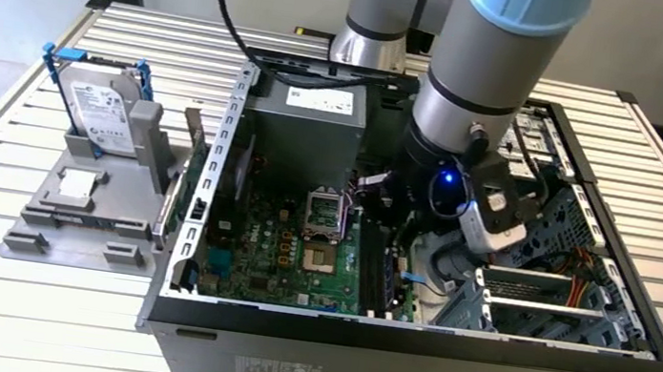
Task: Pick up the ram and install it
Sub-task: 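Insert the ram into the slot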
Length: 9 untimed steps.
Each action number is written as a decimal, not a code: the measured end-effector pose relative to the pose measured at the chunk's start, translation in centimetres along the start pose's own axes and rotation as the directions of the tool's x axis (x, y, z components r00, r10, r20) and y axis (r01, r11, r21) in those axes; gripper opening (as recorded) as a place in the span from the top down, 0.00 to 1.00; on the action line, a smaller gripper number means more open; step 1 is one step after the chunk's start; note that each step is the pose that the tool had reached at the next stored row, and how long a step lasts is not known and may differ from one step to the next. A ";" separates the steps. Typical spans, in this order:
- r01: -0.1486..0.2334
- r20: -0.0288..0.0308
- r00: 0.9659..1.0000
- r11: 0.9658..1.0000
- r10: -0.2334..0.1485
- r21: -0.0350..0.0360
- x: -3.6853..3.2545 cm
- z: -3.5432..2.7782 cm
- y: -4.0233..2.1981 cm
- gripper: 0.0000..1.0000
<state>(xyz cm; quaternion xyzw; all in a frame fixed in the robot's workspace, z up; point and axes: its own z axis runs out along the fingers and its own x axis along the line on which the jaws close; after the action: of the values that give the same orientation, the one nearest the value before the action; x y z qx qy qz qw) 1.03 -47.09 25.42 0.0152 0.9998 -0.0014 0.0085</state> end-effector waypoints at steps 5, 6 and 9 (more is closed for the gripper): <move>0.000 0.000 1.000 1.000 0.000 0.000 0.01 -0.76 0.00 0.00; 0.000 0.000 1.000 1.000 0.000 0.000 0.01 -0.77 0.00 0.00; 0.000 0.000 1.000 1.000 0.000 0.000 0.02 -0.77 -0.01 1.00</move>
<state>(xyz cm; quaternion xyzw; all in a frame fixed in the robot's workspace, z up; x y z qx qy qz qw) 1.00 -47.09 26.19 0.0152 0.9998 -0.0016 0.0084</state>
